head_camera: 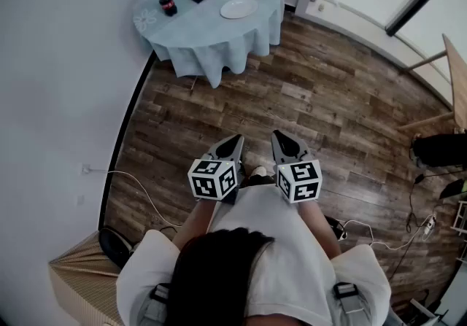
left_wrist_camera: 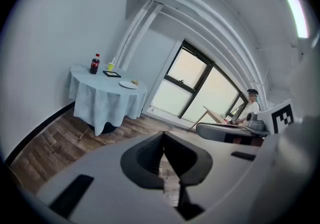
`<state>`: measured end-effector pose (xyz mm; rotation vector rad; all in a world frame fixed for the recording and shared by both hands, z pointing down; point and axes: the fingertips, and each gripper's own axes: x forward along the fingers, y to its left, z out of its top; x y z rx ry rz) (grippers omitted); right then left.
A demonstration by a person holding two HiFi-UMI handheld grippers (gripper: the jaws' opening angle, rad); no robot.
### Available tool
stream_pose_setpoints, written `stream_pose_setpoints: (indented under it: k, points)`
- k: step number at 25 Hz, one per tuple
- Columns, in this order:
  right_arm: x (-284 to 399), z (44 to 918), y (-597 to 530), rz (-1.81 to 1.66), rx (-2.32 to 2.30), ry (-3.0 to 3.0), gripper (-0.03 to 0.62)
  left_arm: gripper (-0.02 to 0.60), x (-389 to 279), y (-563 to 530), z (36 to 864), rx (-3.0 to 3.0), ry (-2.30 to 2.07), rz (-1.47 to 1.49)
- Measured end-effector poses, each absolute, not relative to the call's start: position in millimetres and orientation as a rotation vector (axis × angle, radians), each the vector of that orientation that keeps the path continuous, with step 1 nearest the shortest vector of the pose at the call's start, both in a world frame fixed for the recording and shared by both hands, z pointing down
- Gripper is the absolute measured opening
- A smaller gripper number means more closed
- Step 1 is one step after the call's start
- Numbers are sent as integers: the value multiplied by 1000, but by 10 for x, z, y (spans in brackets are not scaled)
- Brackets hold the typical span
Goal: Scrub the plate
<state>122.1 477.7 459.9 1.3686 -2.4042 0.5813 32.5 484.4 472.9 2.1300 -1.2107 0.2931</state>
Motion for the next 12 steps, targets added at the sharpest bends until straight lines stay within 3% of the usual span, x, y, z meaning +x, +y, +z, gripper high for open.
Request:
stream_pose_setpoints:
  k: [12]
  points:
    - [1263,4591,4796,648,1382,-2455,37,9,365,4927,4759,2107,-1214,271]
